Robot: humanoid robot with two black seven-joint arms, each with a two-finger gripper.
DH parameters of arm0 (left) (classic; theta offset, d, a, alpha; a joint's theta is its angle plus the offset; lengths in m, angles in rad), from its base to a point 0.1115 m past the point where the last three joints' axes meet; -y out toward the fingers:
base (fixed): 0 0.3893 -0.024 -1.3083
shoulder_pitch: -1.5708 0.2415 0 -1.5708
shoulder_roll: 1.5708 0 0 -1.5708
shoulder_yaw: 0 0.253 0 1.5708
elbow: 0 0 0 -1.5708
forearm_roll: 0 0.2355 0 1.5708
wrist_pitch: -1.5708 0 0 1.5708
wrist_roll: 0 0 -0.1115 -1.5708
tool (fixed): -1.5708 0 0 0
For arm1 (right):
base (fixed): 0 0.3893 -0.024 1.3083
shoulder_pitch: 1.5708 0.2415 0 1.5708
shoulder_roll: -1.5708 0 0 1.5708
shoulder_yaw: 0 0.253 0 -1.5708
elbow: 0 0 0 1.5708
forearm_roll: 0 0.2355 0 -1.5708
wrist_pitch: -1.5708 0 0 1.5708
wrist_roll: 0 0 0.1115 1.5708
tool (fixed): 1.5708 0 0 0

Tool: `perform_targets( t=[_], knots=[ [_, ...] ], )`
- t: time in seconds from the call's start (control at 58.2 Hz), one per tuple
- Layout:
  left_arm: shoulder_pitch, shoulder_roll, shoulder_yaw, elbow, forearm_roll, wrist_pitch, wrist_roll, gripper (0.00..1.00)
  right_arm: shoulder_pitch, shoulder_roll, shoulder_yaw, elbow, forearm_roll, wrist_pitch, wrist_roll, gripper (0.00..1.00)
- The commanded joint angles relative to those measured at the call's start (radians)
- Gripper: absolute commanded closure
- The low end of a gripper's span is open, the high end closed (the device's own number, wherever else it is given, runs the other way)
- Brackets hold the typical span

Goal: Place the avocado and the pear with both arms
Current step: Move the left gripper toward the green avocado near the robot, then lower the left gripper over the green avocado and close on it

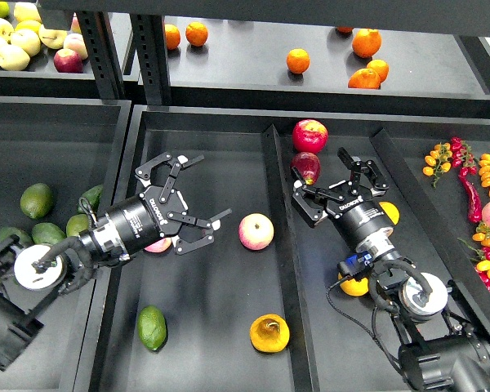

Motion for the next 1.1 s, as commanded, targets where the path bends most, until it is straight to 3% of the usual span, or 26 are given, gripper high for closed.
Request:
perform_targets(
  t=[0.0,0.24,0.481,0.687,1.082],
  knots=[
    [-0.068,0.092,0.118,-0.016,0.03,-0.001,0.004,0.0,0.002,0.0,0.001,0.0,0.0,-0.001,0.0,0.01],
    [-0.201,0.21,0.34,-0.046,0.142,0.0,0.004,0.0,0.019,0.0,0.01,-0.005,-0.001,-0.001,0.0,0.0],
    [-0.42,0.265,0.552,-0.059,0.164,0.003,0.004,0.0,0.033,0.0,0.011,-0.011,-0.001,-0.003,0.0,0.0],
    [-0.621,0.285,0.848,-0.073,0.176,-0.001,0.004,0.0,0.062,0.0,0.01,-0.025,-0.003,-0.004,0.0,0.0],
    [-0.701,0.282,1.099,-0.069,0.325,0.0,0.004,0.0,0.079,0.0,-0.002,-0.063,-0.001,0.002,0.0,0.01]
  ],
)
